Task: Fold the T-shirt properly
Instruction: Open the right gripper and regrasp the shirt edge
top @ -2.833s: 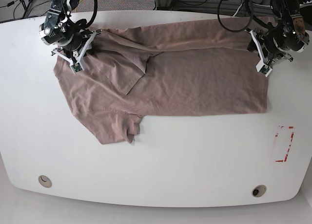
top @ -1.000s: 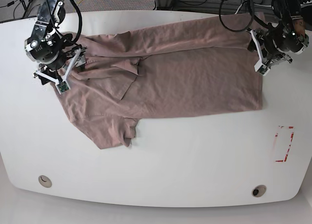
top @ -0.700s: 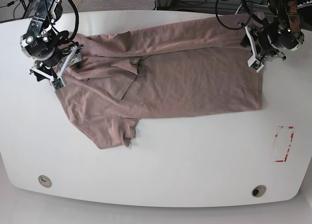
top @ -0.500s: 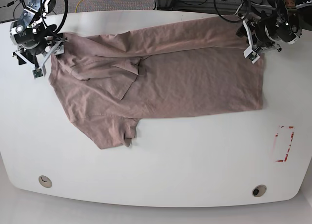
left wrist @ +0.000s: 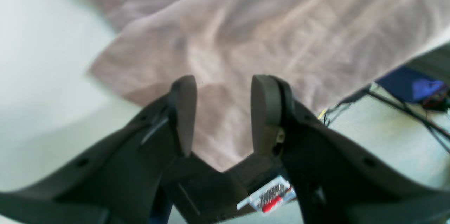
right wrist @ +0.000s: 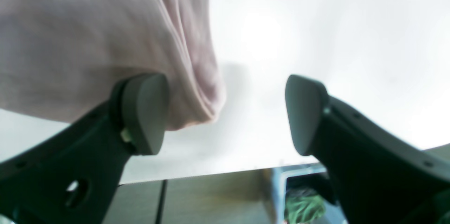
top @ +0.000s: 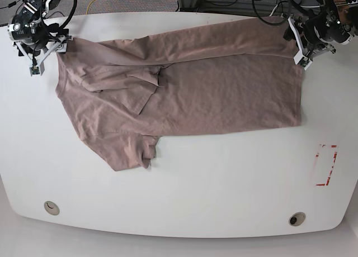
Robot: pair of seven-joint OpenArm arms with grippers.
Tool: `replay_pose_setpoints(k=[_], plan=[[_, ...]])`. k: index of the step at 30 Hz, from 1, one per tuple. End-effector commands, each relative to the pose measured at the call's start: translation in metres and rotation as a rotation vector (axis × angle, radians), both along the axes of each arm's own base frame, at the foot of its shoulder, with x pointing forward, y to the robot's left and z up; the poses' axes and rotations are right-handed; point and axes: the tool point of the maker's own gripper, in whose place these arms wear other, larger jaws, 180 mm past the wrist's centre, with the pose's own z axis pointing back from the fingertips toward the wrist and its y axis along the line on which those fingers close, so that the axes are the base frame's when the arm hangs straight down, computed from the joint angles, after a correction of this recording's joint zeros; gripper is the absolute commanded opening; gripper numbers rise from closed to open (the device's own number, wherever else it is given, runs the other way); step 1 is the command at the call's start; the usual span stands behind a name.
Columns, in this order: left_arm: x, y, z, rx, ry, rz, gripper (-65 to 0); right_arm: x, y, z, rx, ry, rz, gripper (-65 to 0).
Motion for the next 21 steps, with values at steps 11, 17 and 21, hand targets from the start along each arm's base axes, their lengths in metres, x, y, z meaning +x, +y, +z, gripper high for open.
replay_pose_setpoints(k=[11,17,21], plan=[[0.012,0.013,0.006,0.071,-0.031,0.003,-41.1,0.005,0.010,-0.018,0.133,-0.033,-0.026,-16.3],[0.012,0.014,0.006,0.080,-0.029,0.001,-41.1,0.006,0.012,-0.018,0.136,-0.033,-0.021,-34.6],[0.021,0.015,0.009,0.085,-0.051,0.001,-41.1,0.006,0.012,-0.018,0.134,-0.032,-0.021,-52.8]])
